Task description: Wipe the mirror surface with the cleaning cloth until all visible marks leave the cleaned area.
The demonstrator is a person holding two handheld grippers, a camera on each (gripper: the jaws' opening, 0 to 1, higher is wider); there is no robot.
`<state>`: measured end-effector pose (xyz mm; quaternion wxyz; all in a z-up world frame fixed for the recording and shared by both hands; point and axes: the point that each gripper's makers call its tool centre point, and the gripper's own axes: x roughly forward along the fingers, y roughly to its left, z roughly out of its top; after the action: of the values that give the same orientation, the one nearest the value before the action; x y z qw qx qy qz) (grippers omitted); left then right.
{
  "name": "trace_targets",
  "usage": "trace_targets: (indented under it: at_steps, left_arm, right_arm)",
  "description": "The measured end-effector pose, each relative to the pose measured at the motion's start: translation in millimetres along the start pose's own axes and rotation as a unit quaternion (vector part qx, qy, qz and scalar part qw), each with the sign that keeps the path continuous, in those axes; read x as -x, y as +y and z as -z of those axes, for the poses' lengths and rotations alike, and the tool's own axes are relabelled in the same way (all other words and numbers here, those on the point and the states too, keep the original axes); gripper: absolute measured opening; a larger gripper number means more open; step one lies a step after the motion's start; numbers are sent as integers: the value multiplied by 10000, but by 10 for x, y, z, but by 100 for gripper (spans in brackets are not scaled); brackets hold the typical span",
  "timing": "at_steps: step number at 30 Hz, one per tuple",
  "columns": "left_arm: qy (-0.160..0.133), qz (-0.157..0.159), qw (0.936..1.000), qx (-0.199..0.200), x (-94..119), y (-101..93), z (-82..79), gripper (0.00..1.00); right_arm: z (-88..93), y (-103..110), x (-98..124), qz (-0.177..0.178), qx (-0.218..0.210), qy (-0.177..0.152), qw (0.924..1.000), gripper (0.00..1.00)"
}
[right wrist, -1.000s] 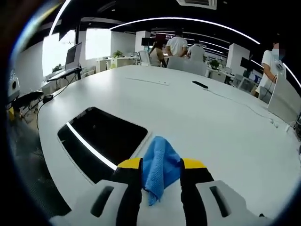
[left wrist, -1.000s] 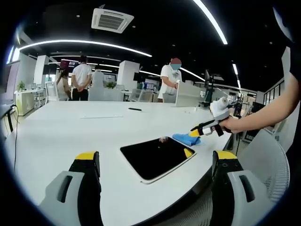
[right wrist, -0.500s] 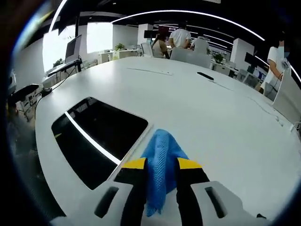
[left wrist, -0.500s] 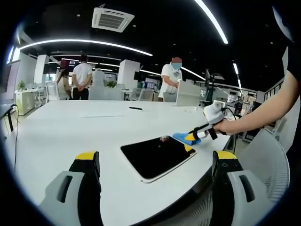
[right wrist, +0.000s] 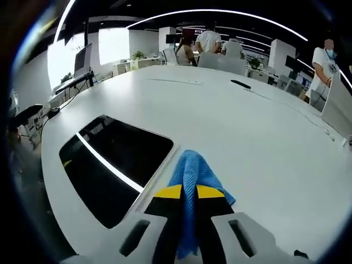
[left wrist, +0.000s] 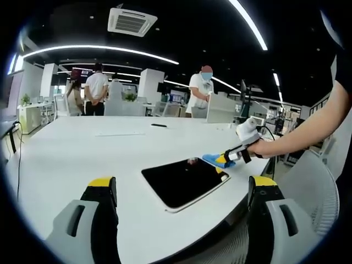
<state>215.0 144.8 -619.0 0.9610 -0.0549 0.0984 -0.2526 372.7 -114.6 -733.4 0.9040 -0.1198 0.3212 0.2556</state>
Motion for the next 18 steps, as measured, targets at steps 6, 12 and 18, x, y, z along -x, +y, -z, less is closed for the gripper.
trace_targets:
  at_steps: [6,12,18]
  left_arm:
    - [7,11,10000,2,-1,-5,2,98]
    - [11,27,10000,1,1,-12,4,98]
    - [0,62,10000,-6,4,-21,2,98]
  right_arm:
    - [-21,-33,-11,87,-477,-10,9988,1]
    - [-221,-41,-10,125,-540,-167,9983,0]
    - [-521,29,-53,29,-597,-343,9976,0]
